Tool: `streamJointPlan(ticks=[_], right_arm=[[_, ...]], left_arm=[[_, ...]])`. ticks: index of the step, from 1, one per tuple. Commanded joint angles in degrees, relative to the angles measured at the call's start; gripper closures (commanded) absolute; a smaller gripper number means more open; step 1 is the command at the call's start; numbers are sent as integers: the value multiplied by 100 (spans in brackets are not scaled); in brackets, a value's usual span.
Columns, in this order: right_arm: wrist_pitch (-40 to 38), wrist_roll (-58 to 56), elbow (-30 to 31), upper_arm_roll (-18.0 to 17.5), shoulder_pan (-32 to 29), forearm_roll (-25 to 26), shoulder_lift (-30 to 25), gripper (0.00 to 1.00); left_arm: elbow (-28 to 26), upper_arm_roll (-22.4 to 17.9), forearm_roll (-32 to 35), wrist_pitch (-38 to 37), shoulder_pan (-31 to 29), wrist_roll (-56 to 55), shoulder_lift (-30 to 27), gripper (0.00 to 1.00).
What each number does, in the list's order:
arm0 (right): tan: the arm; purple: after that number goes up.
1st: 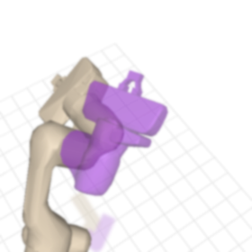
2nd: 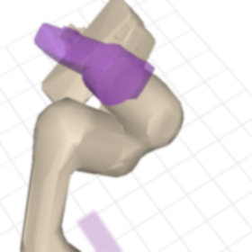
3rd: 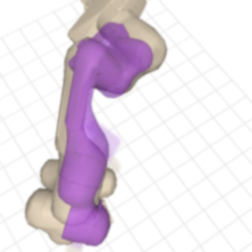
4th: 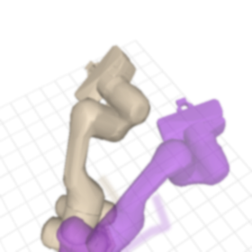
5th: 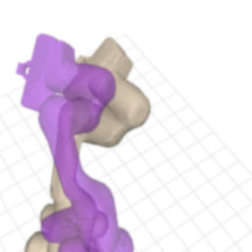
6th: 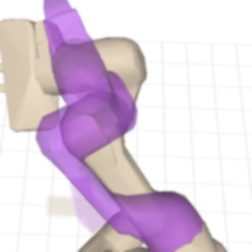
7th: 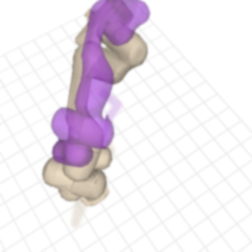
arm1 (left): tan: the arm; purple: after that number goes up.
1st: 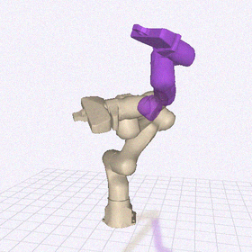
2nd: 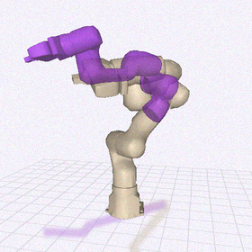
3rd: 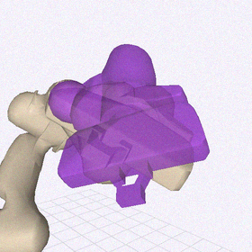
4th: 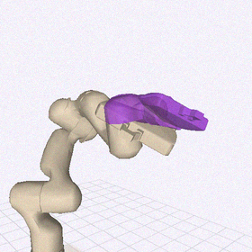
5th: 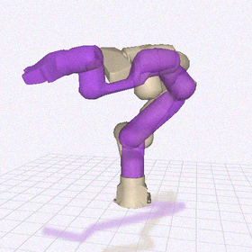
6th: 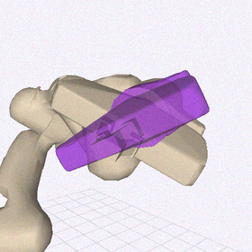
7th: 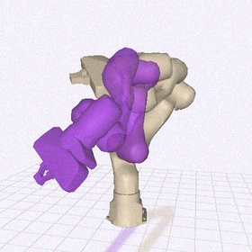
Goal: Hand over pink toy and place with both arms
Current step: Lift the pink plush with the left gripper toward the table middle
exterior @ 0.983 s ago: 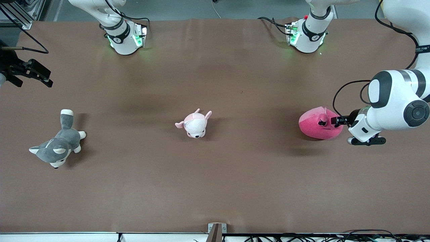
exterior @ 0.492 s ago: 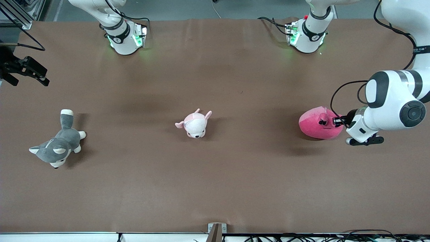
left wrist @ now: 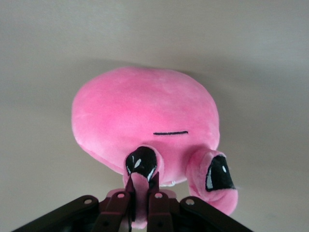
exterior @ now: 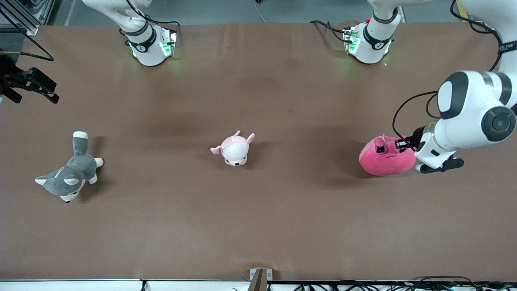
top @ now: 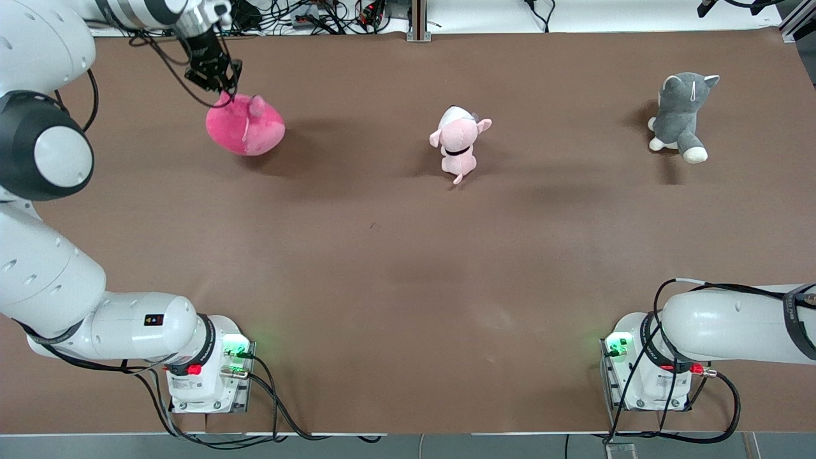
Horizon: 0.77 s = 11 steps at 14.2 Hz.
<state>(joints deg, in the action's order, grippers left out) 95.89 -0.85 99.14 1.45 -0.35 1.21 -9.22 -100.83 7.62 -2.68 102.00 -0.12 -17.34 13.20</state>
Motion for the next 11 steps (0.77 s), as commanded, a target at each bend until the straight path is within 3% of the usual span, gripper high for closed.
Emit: streamJointPlan(ticks=[1,6,9,11], right_arm=[[-27,15,0,13,26,73,113,0],[-105,-38,-9,-14,263,46,342,0],[-237,-11,-44,30,229,-759,342,0],[-211,-38,-35,39,219,-973,552,1]], left_arm=[[712,555,-372,-654,29,-864,-134,100],[1653,1838,-759,-672,239,-2963,50,100],[2136,1954,-813,-349,1072,-3966,261,100],[2217,1937,-795,352,1784,-4678,393,100]])
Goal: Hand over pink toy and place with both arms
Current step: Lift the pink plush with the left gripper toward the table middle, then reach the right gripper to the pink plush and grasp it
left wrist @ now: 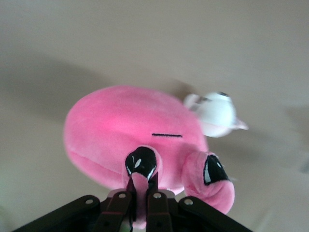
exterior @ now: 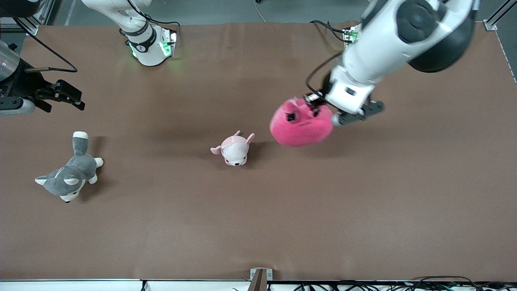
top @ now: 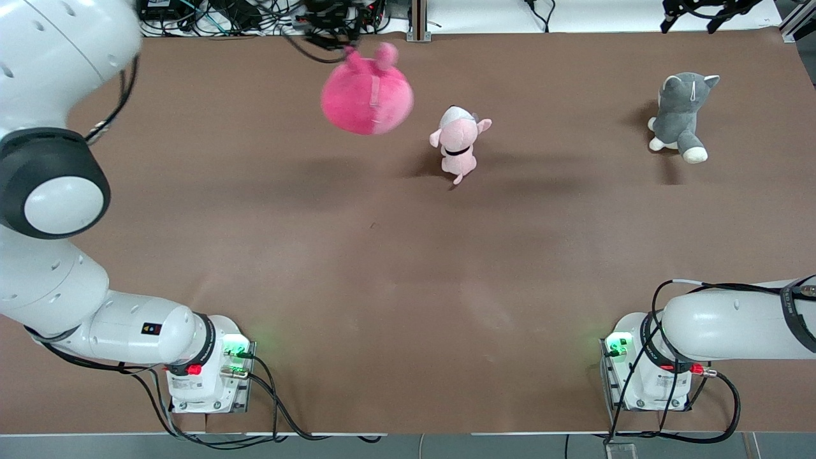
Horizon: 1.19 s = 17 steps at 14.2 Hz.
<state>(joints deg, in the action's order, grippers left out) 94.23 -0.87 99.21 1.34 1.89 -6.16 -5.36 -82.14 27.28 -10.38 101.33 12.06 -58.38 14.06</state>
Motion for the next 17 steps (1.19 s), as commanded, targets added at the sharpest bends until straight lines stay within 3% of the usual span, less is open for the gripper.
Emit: streamJointPlan(ticks=[1,3,5,8,13,17], right_arm=[[-45,-27,-42,50,30,-262,237,6],[-132,25,-34,-2,136,-332,246,22],[-334,121,-60,6,171,-831,246,29],[-449,544,-104,6,215,-1439,237,29],[-440,562,-165,-11,1075,-1642,246,33],[-335,562,-165,-2,1375,-2273,439,33]], left_arm=[[340,-38,9,771,830,-830,378,100],[348,-73,36,1404,1280,-1113,562,100],[348,-73,36,1810,1622,-1438,703,100],[357,-82,45,2031,1913,-1799,783,100],[366,-82,133,2163,1984,-1852,765,100],[357,-73,220,2163,1984,-1931,747,100]])
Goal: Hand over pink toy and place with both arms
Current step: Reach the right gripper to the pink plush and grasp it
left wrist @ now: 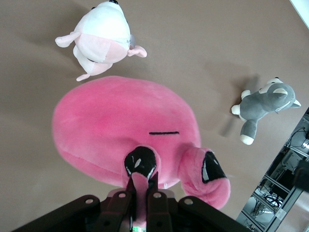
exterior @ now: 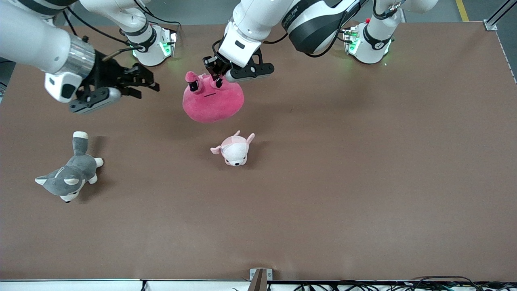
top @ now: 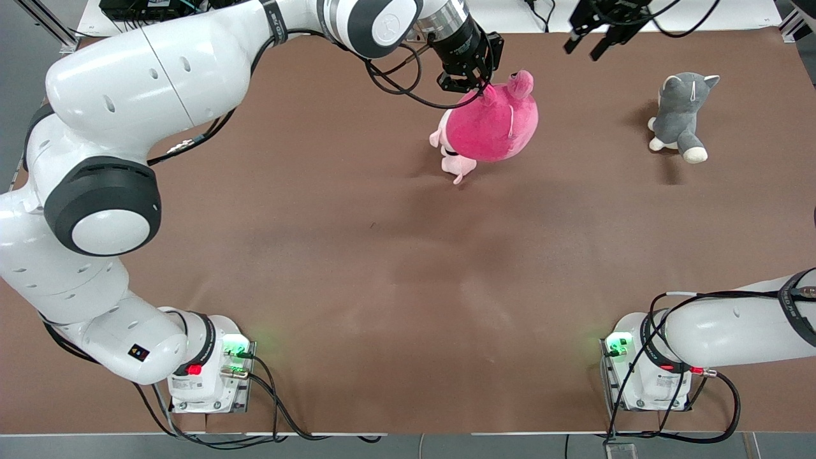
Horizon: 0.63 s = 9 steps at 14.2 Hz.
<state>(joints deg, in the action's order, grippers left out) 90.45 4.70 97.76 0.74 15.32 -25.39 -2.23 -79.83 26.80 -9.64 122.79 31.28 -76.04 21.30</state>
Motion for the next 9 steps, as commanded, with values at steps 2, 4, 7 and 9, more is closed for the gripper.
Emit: streamJointPlan(ticks=[2,4,7,9], right_arm=[[156,5,-20,58,111,-502,179,39],[280,40,-12,58,348,-502,240,39],[490,189,-20,58,629,-511,302,39],[535,198,-20,58,709,-502,345,38]], left_arm=[[126,-25,155,17,62,-165,23,100],[117,-17,164,-18,71,-165,-3,100],[117,-17,155,-36,54,-165,-21,100],[117,-17,155,-45,54,-165,-21,100]])
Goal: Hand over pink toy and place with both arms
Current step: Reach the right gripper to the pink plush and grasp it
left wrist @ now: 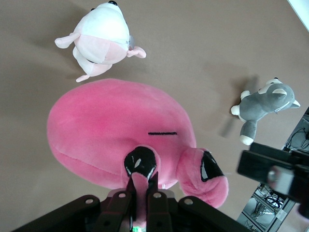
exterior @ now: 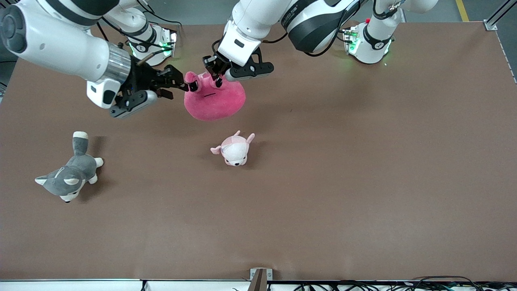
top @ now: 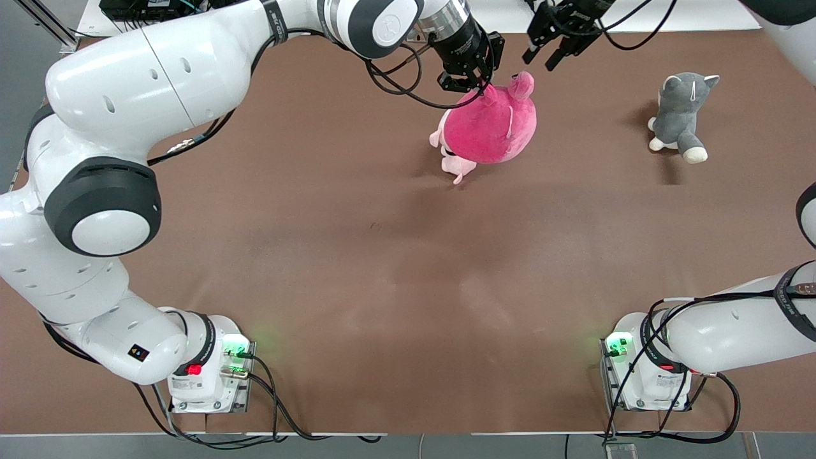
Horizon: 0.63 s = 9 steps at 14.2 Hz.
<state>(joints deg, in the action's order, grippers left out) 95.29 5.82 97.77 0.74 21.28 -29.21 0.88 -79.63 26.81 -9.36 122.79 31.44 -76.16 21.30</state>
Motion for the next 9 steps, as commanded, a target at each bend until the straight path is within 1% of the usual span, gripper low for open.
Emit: streamJointPlan(ticks=[1,9], right_arm=[[60,103,-21,58,174,-120,44,38],[-124,103,14,67,473,73,97,38]], left_arm=[[88,-17,127,-44,37,-154,-29,100],[79,-17,127,-44,29,-154,-20,100]])
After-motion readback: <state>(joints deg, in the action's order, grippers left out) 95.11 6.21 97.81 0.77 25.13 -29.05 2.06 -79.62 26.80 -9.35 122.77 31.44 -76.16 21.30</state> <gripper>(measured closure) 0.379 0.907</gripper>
